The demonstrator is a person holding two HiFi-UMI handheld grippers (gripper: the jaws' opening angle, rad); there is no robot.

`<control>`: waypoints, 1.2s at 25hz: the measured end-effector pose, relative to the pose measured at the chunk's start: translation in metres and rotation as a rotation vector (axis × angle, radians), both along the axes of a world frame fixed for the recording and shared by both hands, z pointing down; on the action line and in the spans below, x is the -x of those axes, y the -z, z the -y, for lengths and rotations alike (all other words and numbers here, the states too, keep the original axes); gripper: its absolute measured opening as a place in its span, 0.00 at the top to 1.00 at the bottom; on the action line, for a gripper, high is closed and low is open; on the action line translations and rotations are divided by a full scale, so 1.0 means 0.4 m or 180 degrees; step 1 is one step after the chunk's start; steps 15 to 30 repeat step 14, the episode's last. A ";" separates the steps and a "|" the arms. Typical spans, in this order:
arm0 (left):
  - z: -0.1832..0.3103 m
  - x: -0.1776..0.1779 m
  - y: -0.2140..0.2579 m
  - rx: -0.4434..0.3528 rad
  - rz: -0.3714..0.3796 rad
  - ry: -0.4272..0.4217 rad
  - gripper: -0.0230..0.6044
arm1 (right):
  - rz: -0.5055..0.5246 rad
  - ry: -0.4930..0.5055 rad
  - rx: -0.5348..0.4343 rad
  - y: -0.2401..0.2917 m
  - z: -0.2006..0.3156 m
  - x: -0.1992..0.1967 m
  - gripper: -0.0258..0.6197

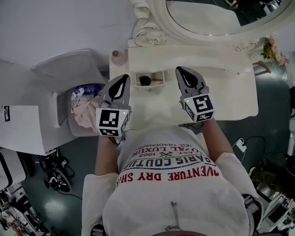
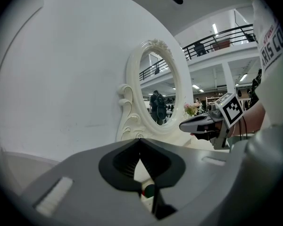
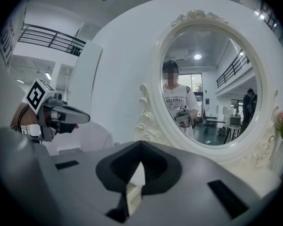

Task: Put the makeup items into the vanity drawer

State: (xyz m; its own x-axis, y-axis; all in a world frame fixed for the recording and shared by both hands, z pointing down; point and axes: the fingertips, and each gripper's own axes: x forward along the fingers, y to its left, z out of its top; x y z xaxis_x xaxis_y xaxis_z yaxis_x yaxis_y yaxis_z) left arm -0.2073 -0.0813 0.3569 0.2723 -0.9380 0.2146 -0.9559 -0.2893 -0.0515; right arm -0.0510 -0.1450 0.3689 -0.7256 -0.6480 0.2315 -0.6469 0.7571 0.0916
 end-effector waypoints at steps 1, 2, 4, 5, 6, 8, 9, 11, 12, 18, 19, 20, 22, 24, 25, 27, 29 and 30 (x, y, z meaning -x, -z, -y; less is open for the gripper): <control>0.001 -0.002 -0.001 0.0003 0.0001 0.0000 0.95 | 0.0001 -0.0004 0.0009 -0.002 0.000 -0.001 0.95; 0.001 -0.004 -0.002 0.0002 0.0003 -0.0001 0.95 | -0.0001 -0.0010 0.0017 -0.005 0.001 -0.002 0.95; 0.003 -0.009 -0.001 -0.0010 0.0003 -0.0009 0.95 | -0.0008 -0.0015 0.0033 -0.010 0.003 -0.003 0.95; 0.003 -0.012 -0.001 -0.0014 0.0003 -0.0016 0.95 | -0.0013 -0.0008 0.0043 -0.012 0.003 -0.003 0.95; 0.004 -0.014 -0.001 -0.0014 0.0004 -0.0023 0.95 | -0.0020 0.0002 0.0052 -0.015 0.004 -0.001 0.95; 0.005 -0.015 -0.002 -0.0011 0.0010 -0.0027 0.95 | -0.0030 0.0024 0.0052 -0.016 0.005 0.002 0.95; 0.005 -0.015 -0.002 -0.0008 0.0010 -0.0025 0.95 | -0.0031 0.0031 0.0051 -0.015 0.006 0.003 0.95; 0.006 -0.014 -0.002 0.0002 0.0003 -0.0016 0.95 | -0.0029 0.0036 0.0055 -0.013 0.007 0.004 0.95; 0.007 -0.012 -0.001 0.0007 0.0000 -0.0011 0.95 | -0.0029 0.0036 0.0056 -0.012 0.008 0.005 0.95; 0.010 -0.010 0.000 0.0013 -0.0004 -0.0002 0.95 | -0.0029 0.0034 0.0054 -0.011 0.010 0.007 0.95; 0.010 -0.010 0.000 0.0013 -0.0004 -0.0002 0.95 | -0.0029 0.0034 0.0054 -0.011 0.010 0.007 0.95; 0.010 -0.010 0.000 0.0013 -0.0004 -0.0002 0.95 | -0.0029 0.0034 0.0054 -0.011 0.010 0.007 0.95; 0.010 -0.010 0.000 0.0013 -0.0004 -0.0002 0.95 | -0.0029 0.0034 0.0054 -0.011 0.010 0.007 0.95; 0.010 -0.010 0.000 0.0013 -0.0004 -0.0002 0.95 | -0.0029 0.0034 0.0054 -0.011 0.010 0.007 0.95; 0.010 -0.010 0.000 0.0013 -0.0004 -0.0002 0.95 | -0.0029 0.0034 0.0054 -0.011 0.010 0.007 0.95; 0.010 -0.010 0.000 0.0013 -0.0004 -0.0002 0.95 | -0.0029 0.0034 0.0054 -0.011 0.010 0.007 0.95; 0.010 -0.010 0.000 0.0013 -0.0004 -0.0002 0.95 | -0.0029 0.0034 0.0054 -0.011 0.010 0.007 0.95; 0.010 -0.010 0.000 0.0013 -0.0004 -0.0002 0.95 | -0.0029 0.0034 0.0054 -0.011 0.010 0.007 0.95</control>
